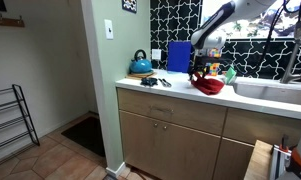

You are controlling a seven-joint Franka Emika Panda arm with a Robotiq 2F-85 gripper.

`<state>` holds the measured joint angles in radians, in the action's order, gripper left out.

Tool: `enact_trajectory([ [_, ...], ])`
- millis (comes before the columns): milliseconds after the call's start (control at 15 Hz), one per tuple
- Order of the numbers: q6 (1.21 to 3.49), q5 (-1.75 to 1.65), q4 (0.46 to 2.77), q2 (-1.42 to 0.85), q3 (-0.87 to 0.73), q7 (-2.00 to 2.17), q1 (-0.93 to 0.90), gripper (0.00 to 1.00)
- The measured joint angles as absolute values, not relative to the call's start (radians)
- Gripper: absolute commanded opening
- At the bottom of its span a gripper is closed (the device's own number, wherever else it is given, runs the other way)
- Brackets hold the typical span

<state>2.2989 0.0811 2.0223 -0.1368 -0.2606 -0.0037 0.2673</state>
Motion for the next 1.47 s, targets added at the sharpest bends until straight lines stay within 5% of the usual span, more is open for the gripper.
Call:
enact_trajectory([
  [1467,2.459,0.249,2.001,-0.186,-0.276,0.376,0.287,1.0],
])
